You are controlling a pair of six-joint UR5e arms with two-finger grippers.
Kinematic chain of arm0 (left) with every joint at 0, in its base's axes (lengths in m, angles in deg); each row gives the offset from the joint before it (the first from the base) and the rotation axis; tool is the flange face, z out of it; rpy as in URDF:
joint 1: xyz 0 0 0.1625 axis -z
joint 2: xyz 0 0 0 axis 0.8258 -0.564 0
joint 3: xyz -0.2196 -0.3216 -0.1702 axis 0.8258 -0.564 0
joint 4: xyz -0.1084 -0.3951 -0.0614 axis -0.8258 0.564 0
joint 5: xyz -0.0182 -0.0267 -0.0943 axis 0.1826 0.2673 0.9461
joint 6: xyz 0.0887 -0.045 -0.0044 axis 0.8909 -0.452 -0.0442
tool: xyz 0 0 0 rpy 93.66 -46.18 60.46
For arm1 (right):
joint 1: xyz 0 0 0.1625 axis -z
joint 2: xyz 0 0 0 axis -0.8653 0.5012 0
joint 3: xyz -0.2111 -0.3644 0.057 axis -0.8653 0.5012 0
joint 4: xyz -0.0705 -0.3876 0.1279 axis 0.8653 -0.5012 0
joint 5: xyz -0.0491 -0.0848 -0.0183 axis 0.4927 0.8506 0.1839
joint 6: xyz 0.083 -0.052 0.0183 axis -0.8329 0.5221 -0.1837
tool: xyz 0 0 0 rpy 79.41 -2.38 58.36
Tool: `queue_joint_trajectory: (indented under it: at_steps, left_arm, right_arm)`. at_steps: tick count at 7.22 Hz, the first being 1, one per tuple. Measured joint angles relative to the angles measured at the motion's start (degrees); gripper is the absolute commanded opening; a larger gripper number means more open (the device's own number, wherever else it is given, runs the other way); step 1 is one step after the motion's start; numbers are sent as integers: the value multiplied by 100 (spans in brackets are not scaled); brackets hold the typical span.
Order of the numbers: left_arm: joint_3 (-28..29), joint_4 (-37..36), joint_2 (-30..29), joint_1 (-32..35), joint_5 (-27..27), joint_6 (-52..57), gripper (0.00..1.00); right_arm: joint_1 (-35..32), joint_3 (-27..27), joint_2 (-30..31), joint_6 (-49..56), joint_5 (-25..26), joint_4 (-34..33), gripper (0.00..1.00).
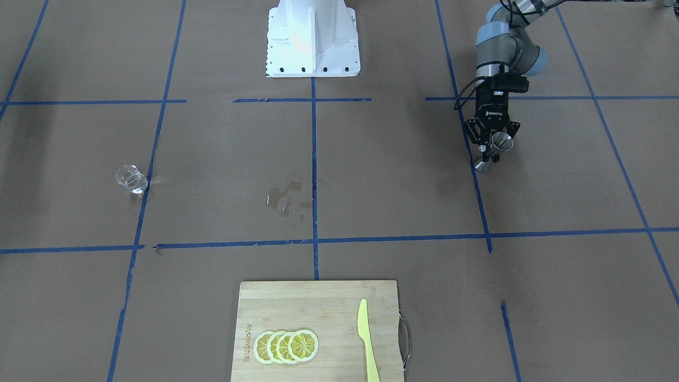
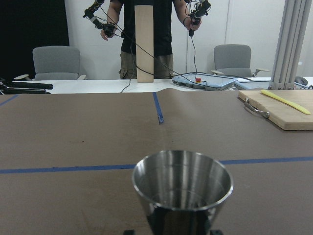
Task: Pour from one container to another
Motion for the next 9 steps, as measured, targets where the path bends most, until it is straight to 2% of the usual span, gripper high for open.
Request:
queue_joint_trajectory:
  at_steps: [3, 5, 6, 7, 9]
  left_arm:
    - [-21, 814, 65, 10, 2, 590, 0]
    - [-46, 1930, 76, 15, 76, 2039, 0]
    - [-62, 2545, 76, 19, 360, 2828, 0]
    - [-74, 3050, 79, 64, 898, 3420, 0]
    - [-224, 3485, 31, 676, 2710, 4455, 0]
  right_arm:
    - [0, 7, -7, 3, 0, 2, 100]
    - [0, -5, -17, 3, 5, 3, 100]
    - [0, -47, -26, 5, 8, 9, 100]
    - [0, -80, -48, 5, 10, 11, 100]
    - [0, -81, -103, -2, 20, 7, 100]
